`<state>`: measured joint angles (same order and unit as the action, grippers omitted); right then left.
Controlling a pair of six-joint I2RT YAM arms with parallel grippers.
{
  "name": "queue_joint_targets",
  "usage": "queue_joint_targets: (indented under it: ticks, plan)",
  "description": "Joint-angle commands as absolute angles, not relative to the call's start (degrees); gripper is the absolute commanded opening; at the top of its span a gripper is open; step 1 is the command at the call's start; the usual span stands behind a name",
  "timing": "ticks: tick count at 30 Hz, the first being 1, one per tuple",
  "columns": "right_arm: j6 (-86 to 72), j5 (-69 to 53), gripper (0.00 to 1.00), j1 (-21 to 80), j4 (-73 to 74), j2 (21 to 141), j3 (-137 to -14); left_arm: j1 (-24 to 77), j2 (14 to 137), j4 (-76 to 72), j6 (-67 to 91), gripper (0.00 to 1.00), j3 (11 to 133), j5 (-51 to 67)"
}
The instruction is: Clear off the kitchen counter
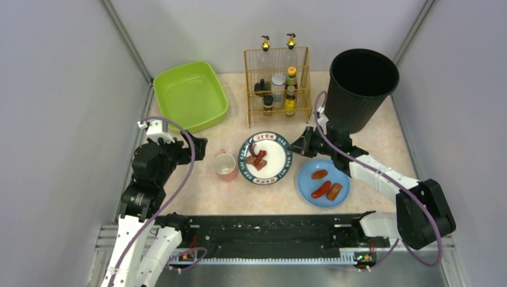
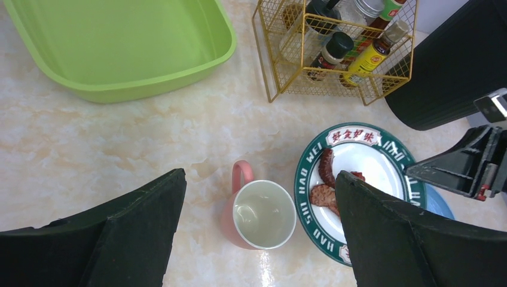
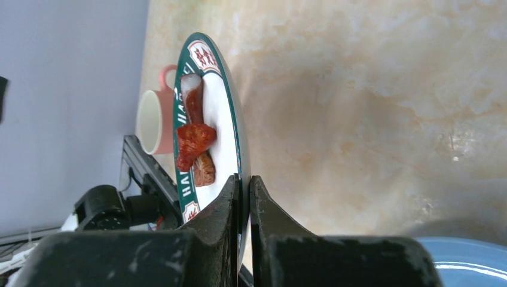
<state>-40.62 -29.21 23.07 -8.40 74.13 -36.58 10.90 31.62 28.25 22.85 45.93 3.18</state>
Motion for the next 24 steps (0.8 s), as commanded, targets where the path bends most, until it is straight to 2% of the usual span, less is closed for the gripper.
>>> queue_joint_targets:
  ticks: [1,24]
  plan:
    - [-45.1,-29.1,0.00,22.0,-11.2,68.5,-43.1,11.1,30.9,26.5,22.8,0.99,46.3,2.5]
    - [-64.9,-19.4,0.00,5.9,-8.9,71.0,-64.4,11.2,31.5,26.4,23.0,0.99,46.1,2.9]
